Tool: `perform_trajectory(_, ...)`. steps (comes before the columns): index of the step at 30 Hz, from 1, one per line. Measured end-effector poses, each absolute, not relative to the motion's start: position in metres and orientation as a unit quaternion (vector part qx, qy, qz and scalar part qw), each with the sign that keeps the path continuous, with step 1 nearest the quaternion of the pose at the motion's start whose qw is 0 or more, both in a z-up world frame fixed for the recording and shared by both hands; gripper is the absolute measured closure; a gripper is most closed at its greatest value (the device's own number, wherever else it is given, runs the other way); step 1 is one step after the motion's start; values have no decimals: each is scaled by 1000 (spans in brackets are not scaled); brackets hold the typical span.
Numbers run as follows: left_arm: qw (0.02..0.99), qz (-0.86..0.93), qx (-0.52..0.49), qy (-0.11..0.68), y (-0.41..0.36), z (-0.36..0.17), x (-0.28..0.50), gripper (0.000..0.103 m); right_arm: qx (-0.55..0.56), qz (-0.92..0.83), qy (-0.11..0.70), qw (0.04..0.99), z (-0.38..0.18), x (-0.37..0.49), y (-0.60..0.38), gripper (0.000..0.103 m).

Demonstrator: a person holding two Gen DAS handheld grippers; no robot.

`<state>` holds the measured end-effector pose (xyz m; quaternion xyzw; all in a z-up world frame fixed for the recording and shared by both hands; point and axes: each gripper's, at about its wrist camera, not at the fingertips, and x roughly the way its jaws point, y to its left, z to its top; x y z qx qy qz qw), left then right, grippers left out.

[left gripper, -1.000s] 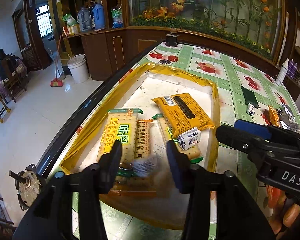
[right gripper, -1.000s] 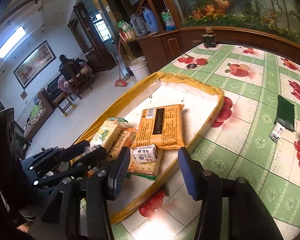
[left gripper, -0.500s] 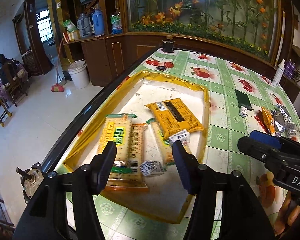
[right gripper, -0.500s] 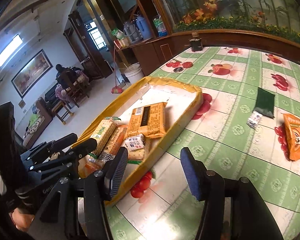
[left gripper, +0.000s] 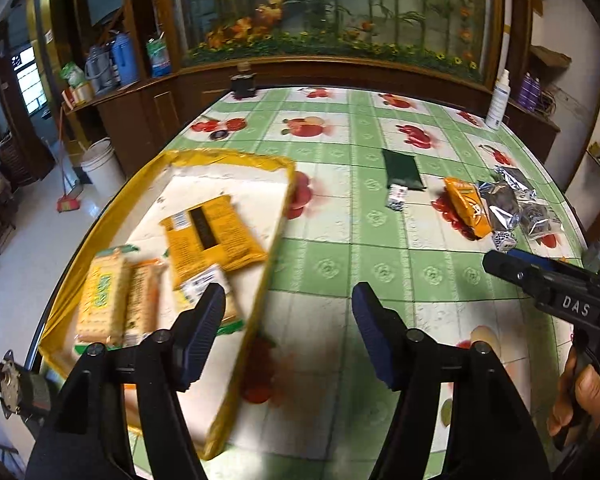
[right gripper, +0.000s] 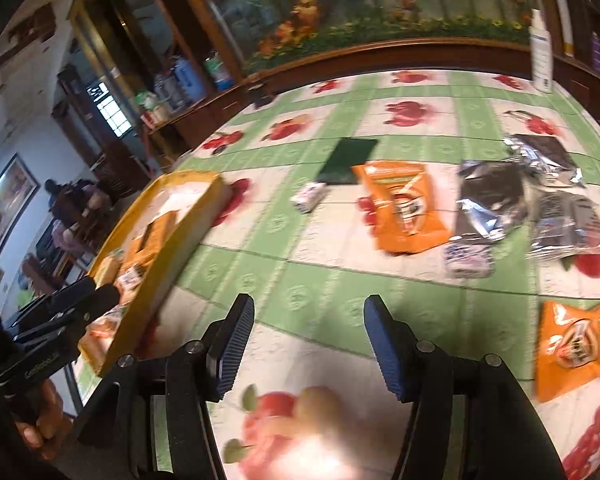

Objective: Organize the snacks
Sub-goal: 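Move both tools back to the table toward the orange chip bag, then grasp the orange chip bag with the right tool while the left tool grasps a white milk candy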

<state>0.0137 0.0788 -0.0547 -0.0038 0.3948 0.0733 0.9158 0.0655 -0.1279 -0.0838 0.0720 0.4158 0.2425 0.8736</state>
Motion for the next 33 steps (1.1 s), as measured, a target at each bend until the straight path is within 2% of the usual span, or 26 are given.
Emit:
perform_trajectory(14,901,42,-7,433,46,-70,92,37,29,196,395,897,-79,131,-135,41)
perform_trajectory(21,896,43,-4,442,43,-81,126,37,4,182,422,888,-97,172,-125,41)
perform_trajectory(23,893,42,-4,448,42,-86,137,37,11,190,434,881,-105,179,-125,44)
perform_trajectory(24,891,41,-3,452,39,-89,142,37,11,194,437,878,-108,178,-124,57)
perform_trajectory(27,887,38,0,459,31,-96,155,37,14,202,430,880,-105,170,-128,60)
perform_trajectory(33,882,23,12,470,7,-105,168,37,75,233,392,887,-79,147,-154,61)
